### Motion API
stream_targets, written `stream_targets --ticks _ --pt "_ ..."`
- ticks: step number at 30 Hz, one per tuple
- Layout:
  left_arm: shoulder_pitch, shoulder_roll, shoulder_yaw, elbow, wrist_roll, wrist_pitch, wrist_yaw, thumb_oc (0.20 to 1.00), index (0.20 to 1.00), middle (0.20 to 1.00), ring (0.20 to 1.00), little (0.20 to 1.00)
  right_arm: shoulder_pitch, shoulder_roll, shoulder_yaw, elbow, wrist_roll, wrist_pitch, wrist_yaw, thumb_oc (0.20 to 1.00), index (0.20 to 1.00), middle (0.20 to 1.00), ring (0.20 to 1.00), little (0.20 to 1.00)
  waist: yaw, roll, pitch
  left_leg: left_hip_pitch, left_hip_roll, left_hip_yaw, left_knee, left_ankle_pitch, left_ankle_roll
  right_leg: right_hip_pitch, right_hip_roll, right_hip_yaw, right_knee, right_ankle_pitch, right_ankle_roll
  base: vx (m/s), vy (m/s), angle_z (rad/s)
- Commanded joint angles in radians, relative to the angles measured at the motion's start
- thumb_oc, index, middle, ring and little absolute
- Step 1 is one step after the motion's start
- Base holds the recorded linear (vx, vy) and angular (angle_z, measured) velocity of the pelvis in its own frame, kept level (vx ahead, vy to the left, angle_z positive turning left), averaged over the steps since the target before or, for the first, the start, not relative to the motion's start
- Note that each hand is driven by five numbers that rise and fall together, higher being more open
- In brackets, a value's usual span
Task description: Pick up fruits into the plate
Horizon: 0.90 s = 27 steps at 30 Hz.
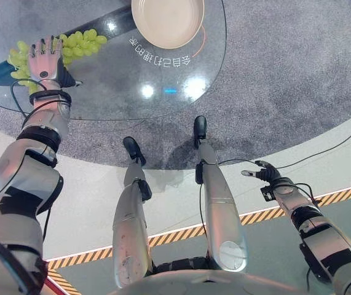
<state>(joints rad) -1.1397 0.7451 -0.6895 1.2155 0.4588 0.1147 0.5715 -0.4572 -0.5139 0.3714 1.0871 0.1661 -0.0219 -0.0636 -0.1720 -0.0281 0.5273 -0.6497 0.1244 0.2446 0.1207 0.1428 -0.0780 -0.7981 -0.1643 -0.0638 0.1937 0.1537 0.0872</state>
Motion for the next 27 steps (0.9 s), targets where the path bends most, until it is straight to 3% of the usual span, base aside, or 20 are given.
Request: stream_targets --ticks 1,15,21,27 --pt "-0.059 0.059 0.079 0.092 -0.035 0.056 0.045 1.000 1.000 1.000 1.000 1.000 0.089 -0.043 0.047 -0.028 0.018 -0.019 -0.028 1.000 1.000 1.000 1.000 1.000 -0.015 -0.021 -0.007 -0.119 -0.064 -0.053 0.196 -0.155 0.002 -0.013 0.081 -0.016 0.113 -0.146 -0.010 0.00 0.000 0.00" --pt "-0.135 0.080 0.093 0.141 -0.109 0.076 0.099 1.000 1.000 1.000 1.000 1.000 0.112 -0.040 0.066 -0.050 0.035 -0.056 -0.020 1.000 1.000 1.000 1.000 1.000 -0.022 -0.043 -0.007 -0.167 -0.061 -0.076 0.220 -0.162 -0.001 -0.052 0.089 -0.006 0.122 -0.144 -0.016 0.00 -0.002 0.01" --pt "-0.164 0.075 0.071 0.150 -0.107 0.027 0.066 1.000 1.000 1.000 1.000 1.000 0.113 -0.036 0.075 -0.069 0.038 -0.048 -0.025 1.000 1.000 1.000 1.000 1.000 -0.030 -0.046 -0.007 -0.177 -0.060 -0.076 0.223 -0.164 0.000 -0.061 0.090 -0.001 0.120 -0.138 -0.013 0.01 0.006 0.01" --pt "-0.196 0.059 0.020 0.156 -0.148 -0.025 -0.038 1.000 1.000 1.000 1.000 1.000 0.107 -0.049 0.074 -0.071 0.038 -0.046 -0.025 1.000 1.000 1.000 1.000 1.000 -0.047 -0.038 -0.007 -0.189 -0.057 -0.061 0.228 -0.167 0.000 -0.080 0.087 0.008 0.123 -0.133 -0.011 0.01 0.054 -0.02"
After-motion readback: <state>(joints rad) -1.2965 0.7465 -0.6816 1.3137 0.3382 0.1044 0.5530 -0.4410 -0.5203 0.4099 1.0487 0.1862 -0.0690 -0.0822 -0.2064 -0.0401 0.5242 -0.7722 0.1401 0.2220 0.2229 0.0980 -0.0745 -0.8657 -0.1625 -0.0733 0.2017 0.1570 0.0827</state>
